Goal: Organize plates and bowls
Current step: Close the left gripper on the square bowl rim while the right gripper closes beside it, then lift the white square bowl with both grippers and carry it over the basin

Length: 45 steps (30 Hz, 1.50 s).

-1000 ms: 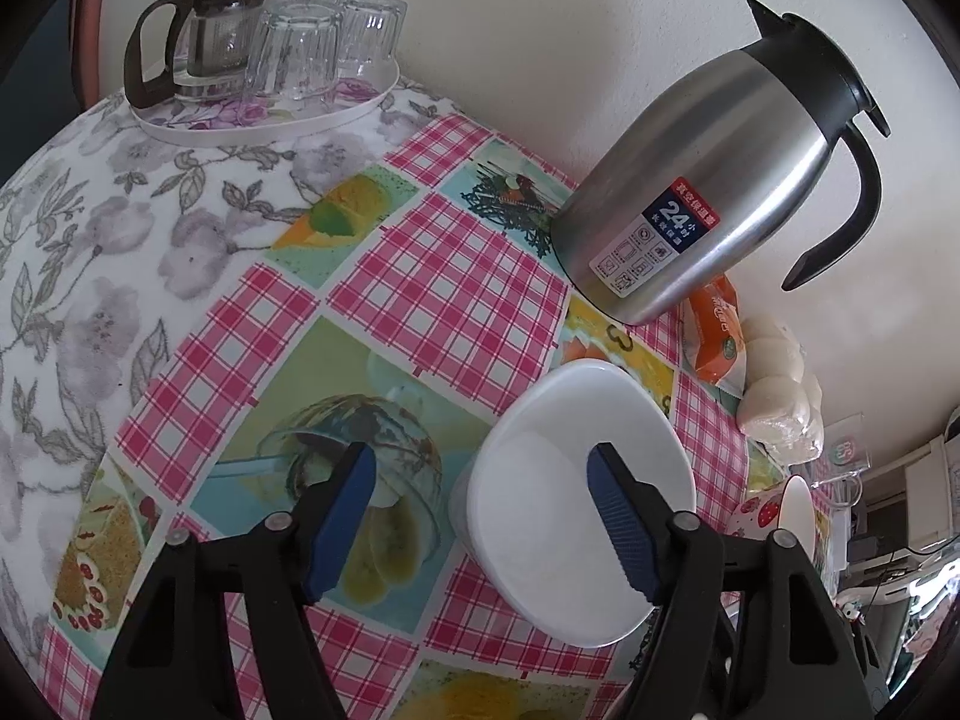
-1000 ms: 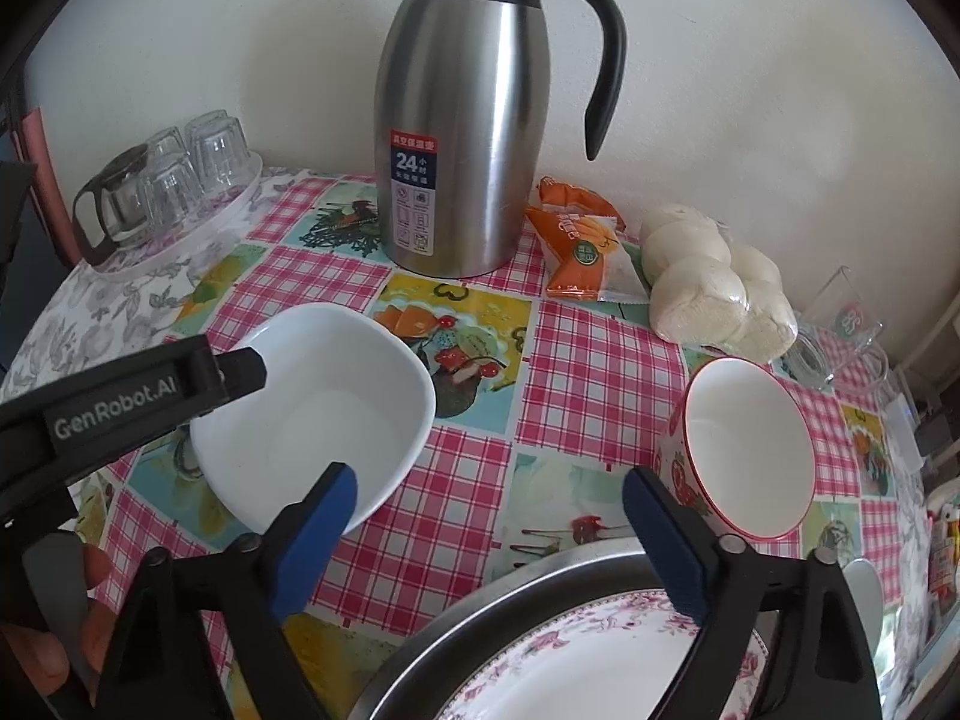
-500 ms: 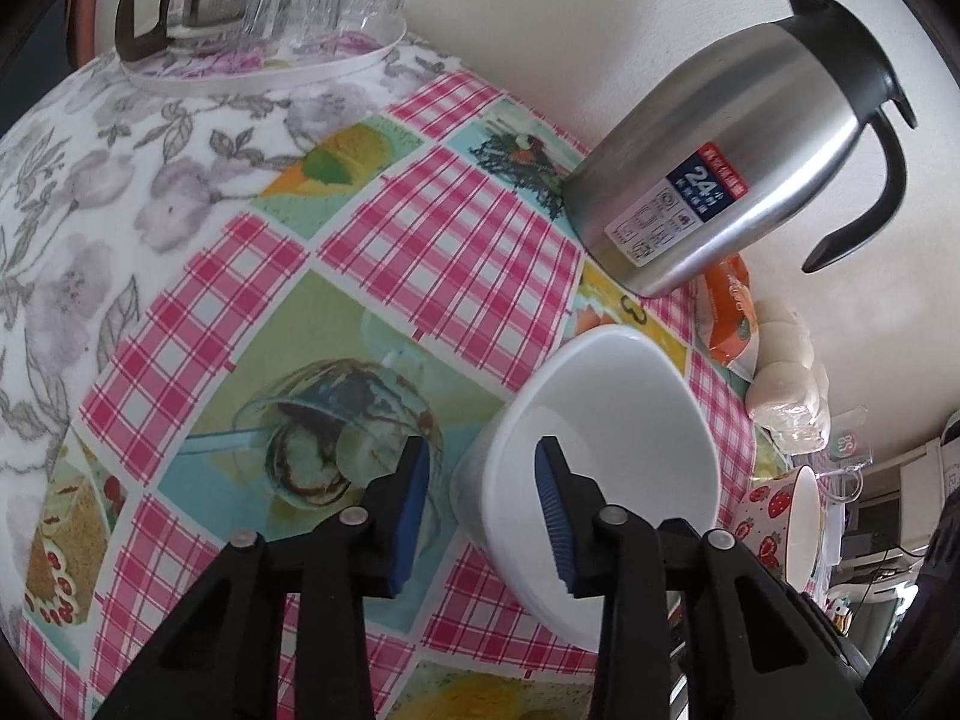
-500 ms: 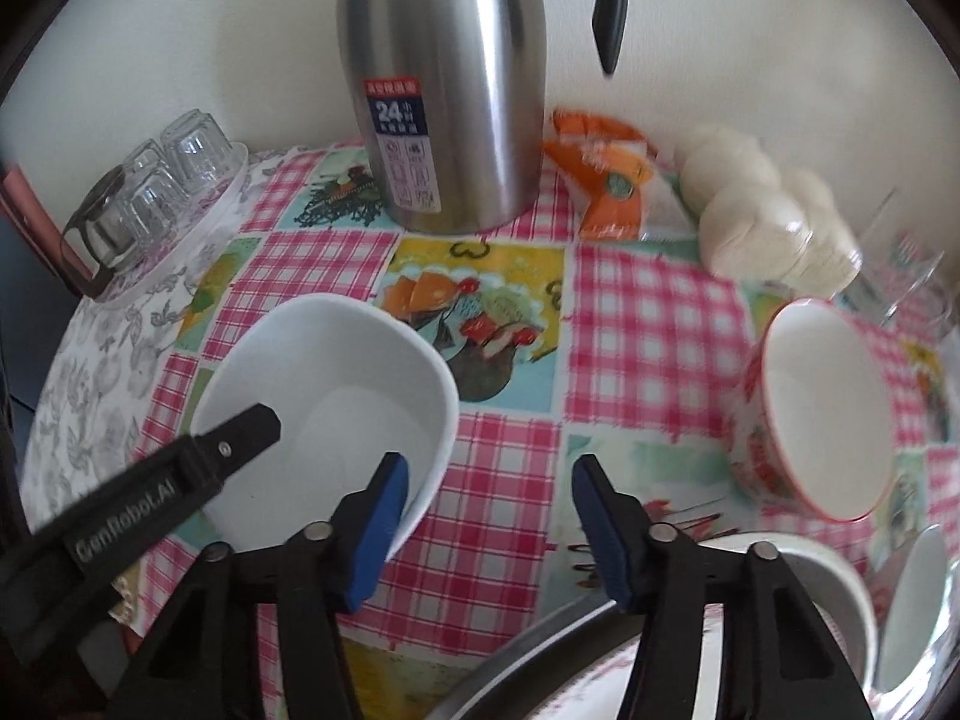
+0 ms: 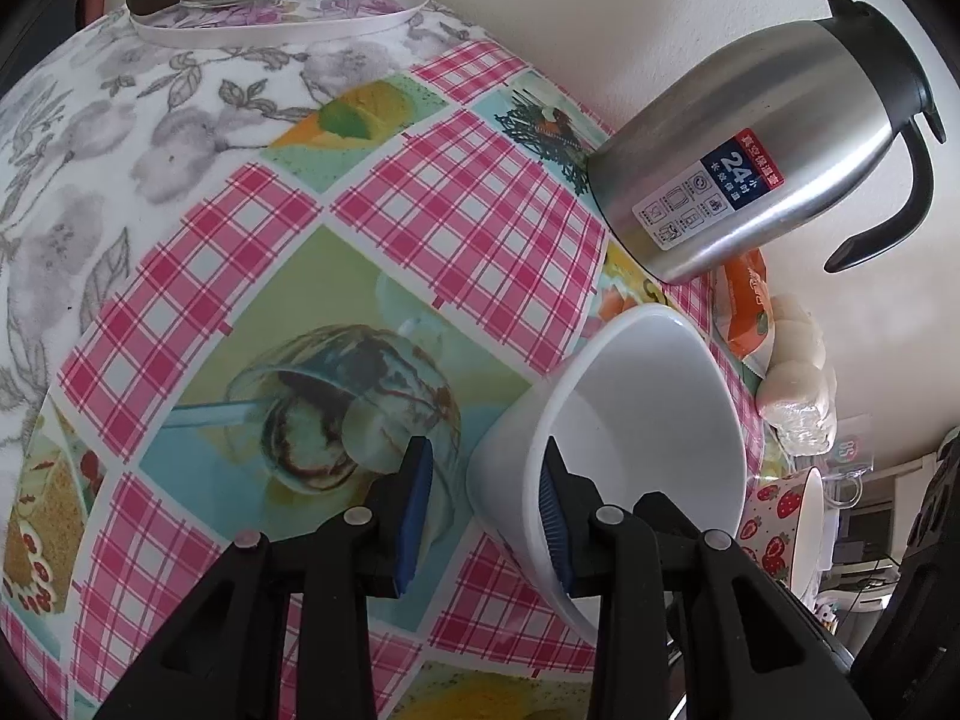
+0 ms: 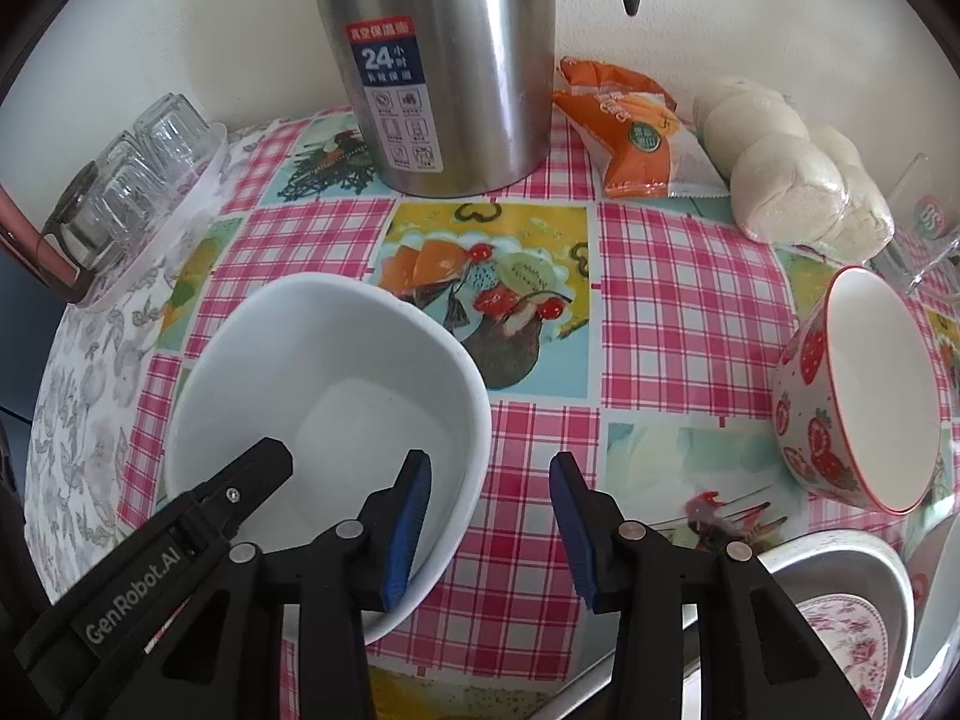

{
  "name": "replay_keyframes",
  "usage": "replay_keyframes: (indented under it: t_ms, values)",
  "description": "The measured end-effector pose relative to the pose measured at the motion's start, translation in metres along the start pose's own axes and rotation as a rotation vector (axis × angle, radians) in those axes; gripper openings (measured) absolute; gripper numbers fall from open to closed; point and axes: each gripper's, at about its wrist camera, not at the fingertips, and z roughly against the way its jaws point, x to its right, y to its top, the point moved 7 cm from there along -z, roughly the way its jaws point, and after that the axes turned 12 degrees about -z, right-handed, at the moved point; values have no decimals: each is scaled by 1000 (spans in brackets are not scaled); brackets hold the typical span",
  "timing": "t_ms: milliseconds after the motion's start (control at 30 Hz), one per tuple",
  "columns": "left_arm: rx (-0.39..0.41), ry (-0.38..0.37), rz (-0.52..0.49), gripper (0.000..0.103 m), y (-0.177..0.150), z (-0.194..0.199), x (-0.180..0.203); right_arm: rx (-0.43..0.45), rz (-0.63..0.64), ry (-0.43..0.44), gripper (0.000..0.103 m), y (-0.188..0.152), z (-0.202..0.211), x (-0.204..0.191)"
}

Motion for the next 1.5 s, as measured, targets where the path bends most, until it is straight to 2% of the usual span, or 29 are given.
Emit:
replay_keyframes:
  t_ms: [267,333,500,667,733,867,1067,1500]
  values:
    - [-2,14,-15,36,2,2,1,-4,-15,3,43,5,1,7]
    - [-4,11,-18,33,3,1,0,-8,-18,8,42,4,0,6]
    - [-5,-12,-28,22,5,0,2,-15,5,11,31,2,-4,-1]
    - [-16,-1,-46,21,4,4,7,-12,1,48,15,-1,1,-4]
    - [-11,13,-66,21,6,10,13,-4,0,52,15,-1,6,-3]
    - [23,22,-116,21,10,28,31,23,-31,87,15,1,25,4]
    - [83,-6,-186,21,8,65,68,105,-69,121,15,4,71,24]
    - [156,-75,-369,21,-30,128,157,284,-188,168,15,-11,169,95]
